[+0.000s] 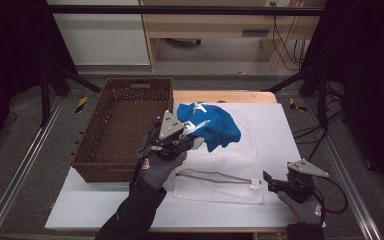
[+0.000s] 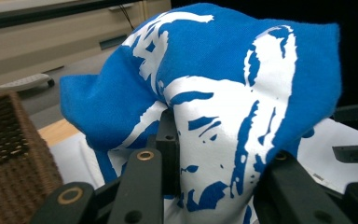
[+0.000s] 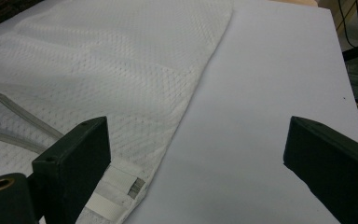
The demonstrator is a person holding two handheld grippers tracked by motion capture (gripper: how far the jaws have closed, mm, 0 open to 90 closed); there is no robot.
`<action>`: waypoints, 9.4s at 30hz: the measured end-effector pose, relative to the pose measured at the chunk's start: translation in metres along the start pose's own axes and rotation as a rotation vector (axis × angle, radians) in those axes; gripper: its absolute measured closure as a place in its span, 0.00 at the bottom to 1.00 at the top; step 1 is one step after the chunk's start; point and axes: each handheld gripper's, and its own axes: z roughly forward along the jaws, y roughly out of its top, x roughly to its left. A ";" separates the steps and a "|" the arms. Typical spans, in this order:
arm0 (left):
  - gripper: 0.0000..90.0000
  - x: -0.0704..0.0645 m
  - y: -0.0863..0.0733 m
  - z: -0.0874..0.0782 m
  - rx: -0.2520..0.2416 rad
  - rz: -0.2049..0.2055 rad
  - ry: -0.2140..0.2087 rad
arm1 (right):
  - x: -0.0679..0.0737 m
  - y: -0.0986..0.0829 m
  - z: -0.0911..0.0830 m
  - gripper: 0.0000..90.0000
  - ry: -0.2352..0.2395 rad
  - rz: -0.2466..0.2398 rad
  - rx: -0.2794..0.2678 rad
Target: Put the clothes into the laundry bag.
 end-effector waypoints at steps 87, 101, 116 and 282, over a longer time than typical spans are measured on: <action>0.98 -0.047 -0.159 0.037 0.323 0.000 -0.048 | 0.102 0.057 0.068 0.03 0.164 -0.036 -0.021; 0.98 -0.048 -0.160 0.038 0.324 0.016 -0.042 | 0.117 0.036 0.113 0.09 0.157 -0.076 0.130; 0.98 -0.049 -0.160 0.038 0.323 0.026 -0.039 | 0.104 0.033 0.103 0.74 0.187 -0.001 0.127; 0.98 -0.032 -0.077 0.063 0.220 0.000 -0.102 | 0.044 0.024 0.002 0.39 0.049 -0.087 -0.059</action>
